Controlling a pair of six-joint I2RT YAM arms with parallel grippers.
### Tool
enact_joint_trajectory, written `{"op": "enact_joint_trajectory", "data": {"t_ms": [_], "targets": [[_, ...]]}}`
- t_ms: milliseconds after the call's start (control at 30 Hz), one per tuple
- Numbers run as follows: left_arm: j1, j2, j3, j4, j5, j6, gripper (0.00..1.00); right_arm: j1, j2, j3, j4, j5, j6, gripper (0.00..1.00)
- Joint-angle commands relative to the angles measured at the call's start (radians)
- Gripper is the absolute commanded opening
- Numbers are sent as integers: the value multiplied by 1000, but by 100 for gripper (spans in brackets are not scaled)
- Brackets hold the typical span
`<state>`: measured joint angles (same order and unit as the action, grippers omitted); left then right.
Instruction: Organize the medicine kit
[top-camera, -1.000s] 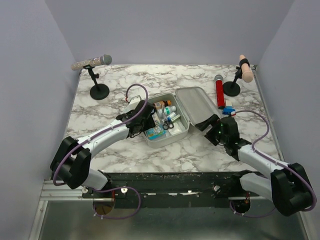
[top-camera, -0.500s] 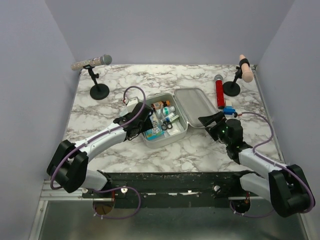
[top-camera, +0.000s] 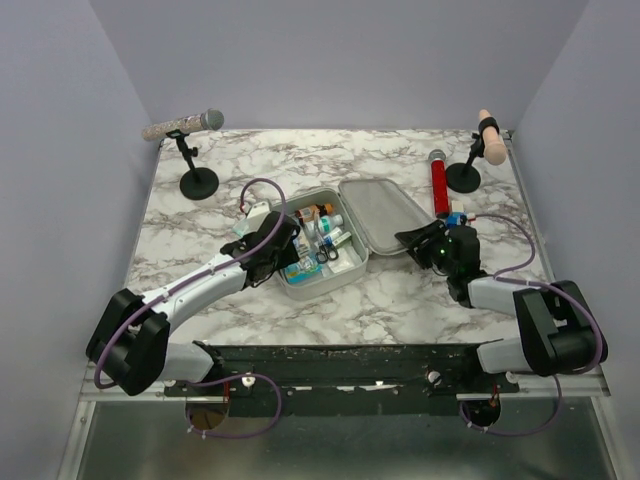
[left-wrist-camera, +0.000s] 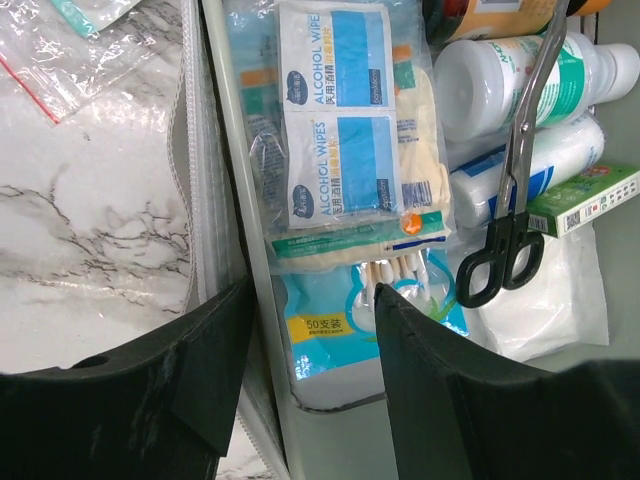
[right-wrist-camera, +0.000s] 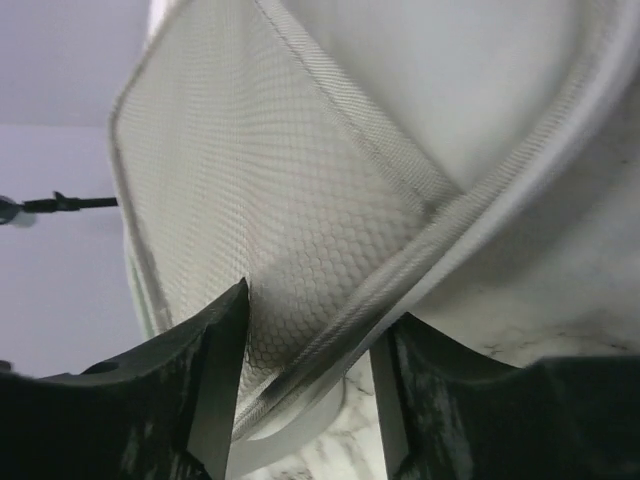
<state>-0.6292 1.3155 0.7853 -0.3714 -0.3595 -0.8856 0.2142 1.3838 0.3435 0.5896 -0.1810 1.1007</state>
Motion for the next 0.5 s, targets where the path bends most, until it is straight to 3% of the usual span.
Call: {"op": "enact_joint_trajectory", "data": {"t_ms": [0,267,400,467], "targets": [[13,10,-58,-135,-35,23,65,-7,-54,37,150,-64,-132,52],[13,17,-61,-107,-25,28,65,-7,-290,45,72,-144,-387,51],[13,24,-57,-101,-22,31,64,-7,-377,66,0,-173,-482,82],[13,24,-57,-98,-24,31,64,-7,-397,74,-2,-166,-495,91]]}}
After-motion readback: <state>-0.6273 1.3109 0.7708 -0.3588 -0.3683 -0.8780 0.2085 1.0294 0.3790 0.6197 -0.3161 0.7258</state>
